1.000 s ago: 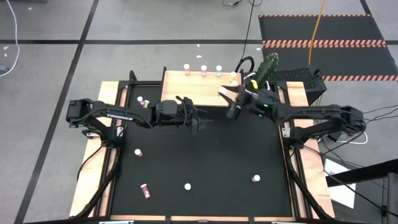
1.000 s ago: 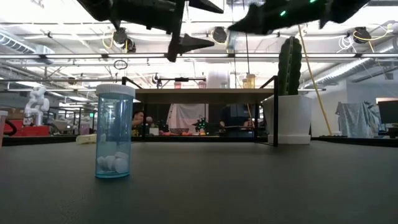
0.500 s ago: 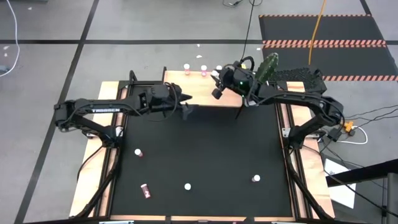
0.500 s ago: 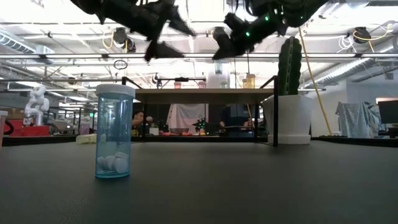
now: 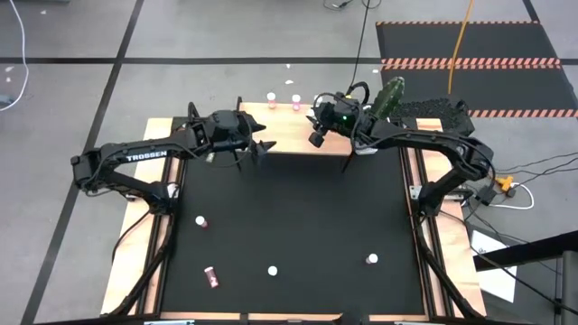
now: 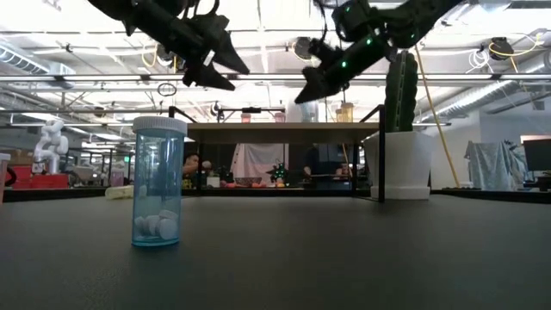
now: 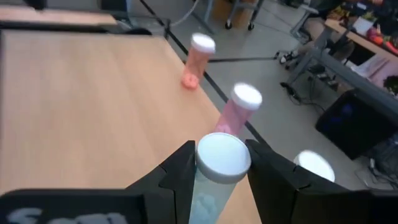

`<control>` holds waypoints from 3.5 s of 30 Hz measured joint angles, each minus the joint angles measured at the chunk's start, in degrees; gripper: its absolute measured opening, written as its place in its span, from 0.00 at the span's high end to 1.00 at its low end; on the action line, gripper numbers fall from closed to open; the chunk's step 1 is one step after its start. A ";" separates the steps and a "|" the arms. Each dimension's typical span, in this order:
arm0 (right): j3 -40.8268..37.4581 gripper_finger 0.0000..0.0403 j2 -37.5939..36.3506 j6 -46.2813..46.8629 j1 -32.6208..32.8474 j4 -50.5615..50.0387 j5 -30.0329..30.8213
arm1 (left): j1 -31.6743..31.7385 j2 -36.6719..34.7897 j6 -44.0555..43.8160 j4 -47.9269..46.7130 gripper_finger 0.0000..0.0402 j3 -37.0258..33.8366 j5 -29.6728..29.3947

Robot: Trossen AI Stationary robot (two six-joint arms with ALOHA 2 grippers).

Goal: Pick and place medicine bottles onto shelf by color
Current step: Put the right blue pill bottle on the shelf aligned with the other blue pill bottle, then put the bottom purple pill bottle on the shelf aligned with the other purple pill bottle

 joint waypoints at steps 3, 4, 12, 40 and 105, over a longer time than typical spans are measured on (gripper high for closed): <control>0.00 0.69 0.94 0.01 -0.54 1.34 0.14 | 1.03 0.00 0.72 0.01 0.14 0.00 0.11; 0.00 0.69 1.08 0.00 -0.70 1.82 0.15 | 1.36 0.00 0.71 0.02 0.14 0.00 0.57; 0.00 0.69 1.17 3.80 -1.84 0.56 0.10 | 1.99 0.02 0.69 -0.67 0.14 0.00 3.23; -0.02 0.52 0.74 5.94 -2.19 -2.07 0.10 | 1.39 0.02 -4.48 -3.01 0.14 0.00 3.20; 0.74 0.54 -8.01 63.59 73.29 -64.89 -13.09 | -25.91 -1.89 -14.36 -2.55 0.14 -0.01 7.96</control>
